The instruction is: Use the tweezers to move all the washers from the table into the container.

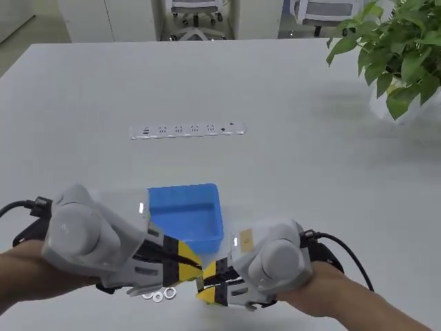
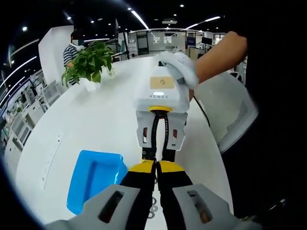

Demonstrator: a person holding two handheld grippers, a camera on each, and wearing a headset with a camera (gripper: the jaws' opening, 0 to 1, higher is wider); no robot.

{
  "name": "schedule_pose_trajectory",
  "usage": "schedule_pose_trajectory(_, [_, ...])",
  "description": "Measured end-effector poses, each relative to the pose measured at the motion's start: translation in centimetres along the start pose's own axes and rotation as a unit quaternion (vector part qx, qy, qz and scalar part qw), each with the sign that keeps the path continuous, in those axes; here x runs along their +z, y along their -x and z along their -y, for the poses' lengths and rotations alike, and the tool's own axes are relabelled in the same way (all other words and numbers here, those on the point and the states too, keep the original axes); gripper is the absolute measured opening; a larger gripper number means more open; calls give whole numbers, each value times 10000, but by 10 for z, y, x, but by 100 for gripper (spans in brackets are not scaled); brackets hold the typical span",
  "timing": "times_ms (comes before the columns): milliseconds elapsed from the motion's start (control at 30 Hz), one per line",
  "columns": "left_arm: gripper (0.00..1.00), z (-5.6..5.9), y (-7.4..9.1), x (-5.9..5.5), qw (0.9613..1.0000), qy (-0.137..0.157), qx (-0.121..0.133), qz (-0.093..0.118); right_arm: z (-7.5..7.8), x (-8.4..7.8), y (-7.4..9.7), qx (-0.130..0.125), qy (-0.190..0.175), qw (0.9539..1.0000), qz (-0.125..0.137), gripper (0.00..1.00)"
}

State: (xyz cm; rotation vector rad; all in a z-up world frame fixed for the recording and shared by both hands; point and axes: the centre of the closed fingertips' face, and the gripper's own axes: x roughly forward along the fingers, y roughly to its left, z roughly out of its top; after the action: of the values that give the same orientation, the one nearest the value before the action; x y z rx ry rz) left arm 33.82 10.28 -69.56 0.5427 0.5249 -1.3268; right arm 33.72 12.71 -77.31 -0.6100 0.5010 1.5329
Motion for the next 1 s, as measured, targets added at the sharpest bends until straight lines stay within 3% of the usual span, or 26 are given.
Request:
schedule_pose_trajectory(233, [6, 1, 1, 0, 10000, -38, 20, -23, -1, 0, 0, -2, 11, 10000, -24, 9])
schedule_pose_trajectory(433, [9, 2, 6, 4, 10000, 43, 15, 76, -1, 6, 4, -36, -22, 10000, 31, 9])
schedule_pose_trajectory(767, [28, 0, 17, 6, 9988, 306, 193, 342, 1, 15, 13, -126, -32, 9999, 86, 9])
schedule_pose_trajectory(833, [30, 0, 21, 5, 9981, 390, 261, 391, 2, 18, 16, -150, -23, 9998, 101, 9])
schedule_pose_trajectory(1000, [45, -1, 29, -2, 9952, 693, 472, 500, 2, 26, 21, -150, -70, 9997, 193, 9])
